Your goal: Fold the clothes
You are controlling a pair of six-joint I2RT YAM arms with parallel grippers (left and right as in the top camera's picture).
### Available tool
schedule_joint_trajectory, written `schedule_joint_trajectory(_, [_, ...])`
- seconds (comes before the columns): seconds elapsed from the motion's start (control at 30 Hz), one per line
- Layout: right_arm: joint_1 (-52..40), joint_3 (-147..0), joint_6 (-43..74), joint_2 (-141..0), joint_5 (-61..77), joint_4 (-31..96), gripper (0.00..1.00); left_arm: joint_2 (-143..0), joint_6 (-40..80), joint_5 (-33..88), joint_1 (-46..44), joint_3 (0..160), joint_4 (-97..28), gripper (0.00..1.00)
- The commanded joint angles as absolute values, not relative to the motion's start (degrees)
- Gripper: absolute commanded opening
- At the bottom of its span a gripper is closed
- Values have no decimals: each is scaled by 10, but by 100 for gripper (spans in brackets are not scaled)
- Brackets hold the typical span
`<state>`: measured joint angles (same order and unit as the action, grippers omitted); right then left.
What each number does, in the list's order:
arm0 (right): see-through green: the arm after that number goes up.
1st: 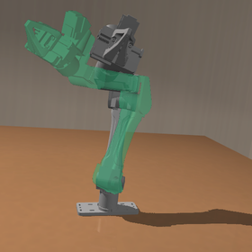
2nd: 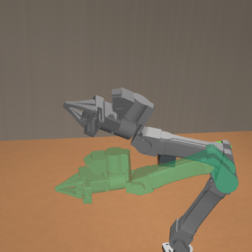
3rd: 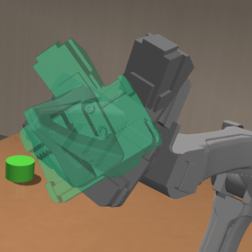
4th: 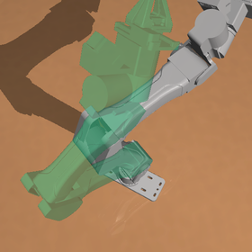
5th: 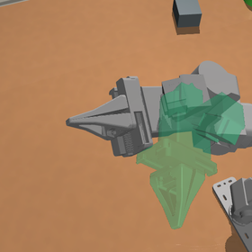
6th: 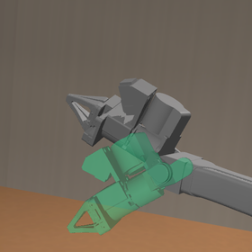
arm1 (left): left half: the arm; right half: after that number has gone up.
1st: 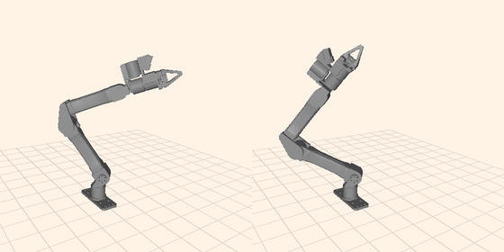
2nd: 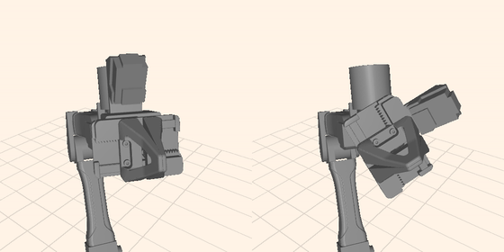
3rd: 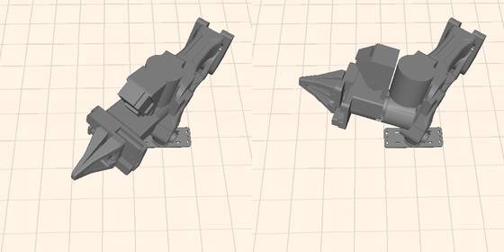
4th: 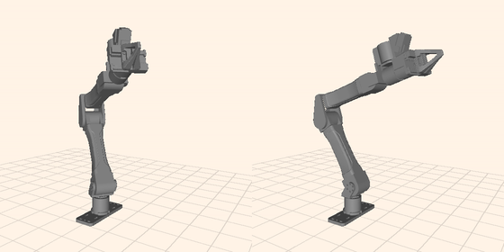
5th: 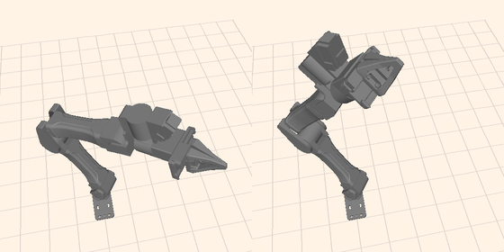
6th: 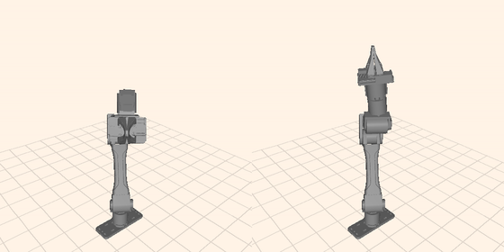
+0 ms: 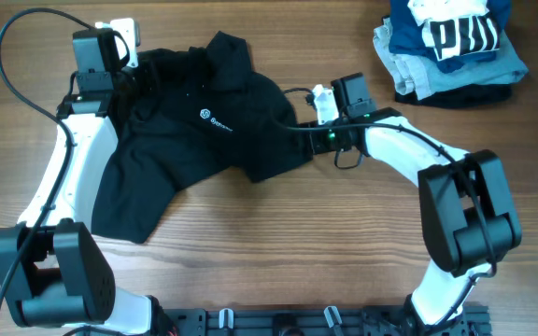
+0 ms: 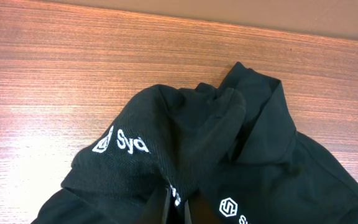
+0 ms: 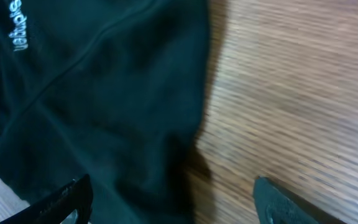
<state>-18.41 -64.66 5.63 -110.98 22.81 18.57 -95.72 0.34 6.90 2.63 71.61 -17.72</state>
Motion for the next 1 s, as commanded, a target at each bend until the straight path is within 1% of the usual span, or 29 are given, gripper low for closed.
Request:
schedule_joint_trajectory(0.0, [-191,-648,45,-1123,223,189,80,-949,3,65,25,717,-173,7])
schedule_joint_trajectory(0.13, [-197,-648,45,-1123,223,197,68,-949,3,65,25,717,-173,7])
schedule_joint_trajectory(0.33, [-216,-639,45,-1126,223,197,57,-948,6,66,25,717,-168,7])
schedule_joint_trajectory(0.4, [-225,-637,45,-1130,223,193,48,-946,11,66,25,717,-166,7])
schedule_joint_trajectory(0.43, [-228,-637,45,-1131,223,192,41,-945,19,66,25,717,-165,7])
schedule_joint_trajectory(0.47, [-230,-637,45,-1131,223,191,27,-942,23,66,25,717,-164,7])
schedule_joint_trajectory(0.5, [-230,-637,46,-1131,223,189,7,-938,24,65,25,717,-164,6])
schedule_joint_trajectory(0.53, [-230,-637,49,-1130,223,187,4,-933,24,65,25,717,-164,6])
schedule_joint_trajectory(0.63, [-215,-641,82,-1120,223,180,4,-907,24,65,25,717,-165,5])
schedule_joint_trajectory(0.73, [-187,-666,81,-1093,223,209,4,-867,24,65,25,717,-167,4])
schedule_joint_trajectory(0.87, [-127,-751,38,-1028,227,312,4,-793,24,65,25,732,-178,4])
schedule_joint_trajectory(0.97, [-86,-843,-5,-977,227,407,4,-737,24,65,25,747,-178,4])
